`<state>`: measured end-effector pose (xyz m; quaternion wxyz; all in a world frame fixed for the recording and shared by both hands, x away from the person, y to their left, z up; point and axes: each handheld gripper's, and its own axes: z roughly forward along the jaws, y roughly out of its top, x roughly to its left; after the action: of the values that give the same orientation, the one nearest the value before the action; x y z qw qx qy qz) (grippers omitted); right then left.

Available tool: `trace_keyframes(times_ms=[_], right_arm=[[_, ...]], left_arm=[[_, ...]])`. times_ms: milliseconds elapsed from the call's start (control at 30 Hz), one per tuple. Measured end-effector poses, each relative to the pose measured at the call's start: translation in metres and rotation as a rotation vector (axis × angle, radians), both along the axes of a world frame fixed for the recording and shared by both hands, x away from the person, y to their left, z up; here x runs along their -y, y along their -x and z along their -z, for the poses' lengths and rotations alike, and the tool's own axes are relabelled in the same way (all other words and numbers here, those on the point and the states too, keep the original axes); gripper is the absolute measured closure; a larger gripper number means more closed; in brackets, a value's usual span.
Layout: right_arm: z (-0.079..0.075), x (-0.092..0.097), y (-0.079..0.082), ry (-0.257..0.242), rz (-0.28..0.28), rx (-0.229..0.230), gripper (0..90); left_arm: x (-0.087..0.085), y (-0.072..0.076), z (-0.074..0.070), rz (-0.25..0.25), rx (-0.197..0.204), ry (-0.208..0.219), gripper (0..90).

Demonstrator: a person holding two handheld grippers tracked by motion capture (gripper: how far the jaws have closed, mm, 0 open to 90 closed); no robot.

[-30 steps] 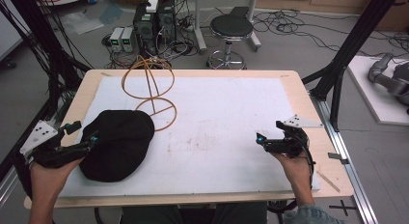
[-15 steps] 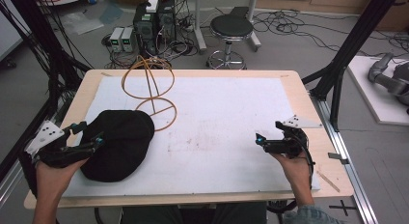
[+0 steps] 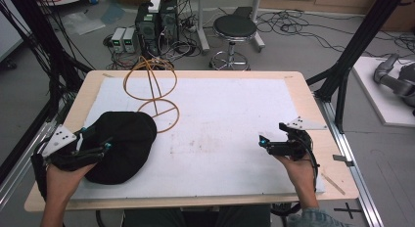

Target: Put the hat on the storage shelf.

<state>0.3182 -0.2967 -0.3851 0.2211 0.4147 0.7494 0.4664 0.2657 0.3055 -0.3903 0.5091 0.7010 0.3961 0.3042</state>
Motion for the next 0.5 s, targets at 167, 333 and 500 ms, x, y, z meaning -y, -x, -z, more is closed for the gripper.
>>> trace_keyframes(times_ms=[167,333,500], right_arm=[[0.000,0.000,0.000,0.001,-0.001,-0.002,6.4],[0.000,0.000,0.000,-0.001,0.001,-0.003,6.3],[0.000,-0.001,0.000,-0.004,0.000,-0.001,6.3]], left_arm=[[0.001,-0.001,0.006,-0.007,-0.003,-0.018,27.0],[0.000,-0.002,0.010,-0.002,-0.009,-0.013,28.7],[0.000,-0.003,0.014,0.011,-0.026,-0.026,35.0]])
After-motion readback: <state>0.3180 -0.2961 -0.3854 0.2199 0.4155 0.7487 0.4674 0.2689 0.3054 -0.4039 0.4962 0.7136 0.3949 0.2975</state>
